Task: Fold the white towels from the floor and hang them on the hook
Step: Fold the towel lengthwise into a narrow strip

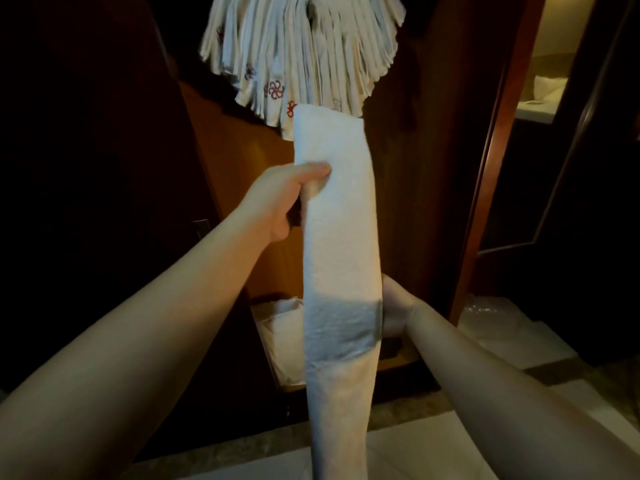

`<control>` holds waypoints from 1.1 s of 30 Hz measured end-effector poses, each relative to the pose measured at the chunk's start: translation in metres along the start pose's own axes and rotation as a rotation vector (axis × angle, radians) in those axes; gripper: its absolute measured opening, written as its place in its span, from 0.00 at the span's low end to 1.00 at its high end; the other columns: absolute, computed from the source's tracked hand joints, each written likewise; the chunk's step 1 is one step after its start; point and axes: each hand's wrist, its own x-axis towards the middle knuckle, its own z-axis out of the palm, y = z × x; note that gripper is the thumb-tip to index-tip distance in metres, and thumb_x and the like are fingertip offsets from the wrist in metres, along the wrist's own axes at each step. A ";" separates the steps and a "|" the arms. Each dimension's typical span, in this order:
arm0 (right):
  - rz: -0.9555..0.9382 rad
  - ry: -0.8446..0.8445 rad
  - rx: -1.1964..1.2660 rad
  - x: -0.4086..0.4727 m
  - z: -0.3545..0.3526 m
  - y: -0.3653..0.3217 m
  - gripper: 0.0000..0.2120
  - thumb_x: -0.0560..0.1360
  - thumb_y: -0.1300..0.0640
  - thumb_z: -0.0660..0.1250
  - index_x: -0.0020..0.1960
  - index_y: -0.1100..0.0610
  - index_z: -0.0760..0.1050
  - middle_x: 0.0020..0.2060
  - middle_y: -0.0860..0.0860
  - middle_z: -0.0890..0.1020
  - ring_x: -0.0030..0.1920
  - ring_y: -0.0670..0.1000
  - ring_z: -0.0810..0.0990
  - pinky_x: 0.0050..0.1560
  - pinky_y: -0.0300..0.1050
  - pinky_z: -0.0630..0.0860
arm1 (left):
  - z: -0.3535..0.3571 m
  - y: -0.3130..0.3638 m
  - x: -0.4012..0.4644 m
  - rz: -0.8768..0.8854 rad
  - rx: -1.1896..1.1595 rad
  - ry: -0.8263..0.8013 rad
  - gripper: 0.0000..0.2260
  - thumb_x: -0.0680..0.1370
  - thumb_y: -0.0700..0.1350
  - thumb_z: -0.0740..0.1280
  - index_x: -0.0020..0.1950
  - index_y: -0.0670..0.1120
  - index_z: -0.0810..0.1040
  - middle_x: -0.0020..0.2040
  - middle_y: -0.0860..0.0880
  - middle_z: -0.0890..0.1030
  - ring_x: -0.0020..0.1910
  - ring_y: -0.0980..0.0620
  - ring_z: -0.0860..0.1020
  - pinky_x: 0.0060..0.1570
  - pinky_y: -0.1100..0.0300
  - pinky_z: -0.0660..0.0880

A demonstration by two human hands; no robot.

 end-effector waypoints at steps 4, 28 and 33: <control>-0.005 -0.190 0.084 -0.001 -0.005 -0.005 0.43 0.74 0.26 0.61 0.78 0.54 0.66 0.76 0.63 0.67 0.76 0.65 0.64 0.76 0.67 0.58 | -0.016 0.009 0.019 -0.017 0.036 0.140 0.11 0.75 0.44 0.75 0.54 0.43 0.79 0.40 0.47 0.87 0.40 0.47 0.86 0.36 0.53 0.83; 0.005 -0.249 -0.105 -0.050 0.024 -0.060 0.28 0.65 0.59 0.77 0.64 0.62 0.80 0.63 0.62 0.80 0.64 0.62 0.79 0.68 0.59 0.73 | -0.034 -0.024 0.082 -0.366 0.000 0.227 0.12 0.77 0.42 0.73 0.56 0.39 0.75 0.49 0.43 0.85 0.42 0.46 0.86 0.34 0.54 0.82; -0.160 -0.182 0.032 -0.059 0.028 -0.080 0.32 0.65 0.59 0.76 0.69 0.62 0.76 0.65 0.64 0.79 0.64 0.64 0.79 0.64 0.59 0.76 | -0.040 -0.065 0.079 -0.364 -0.134 -0.026 0.22 0.83 0.60 0.59 0.60 0.43 0.77 0.51 0.42 0.82 0.44 0.46 0.86 0.40 0.53 0.83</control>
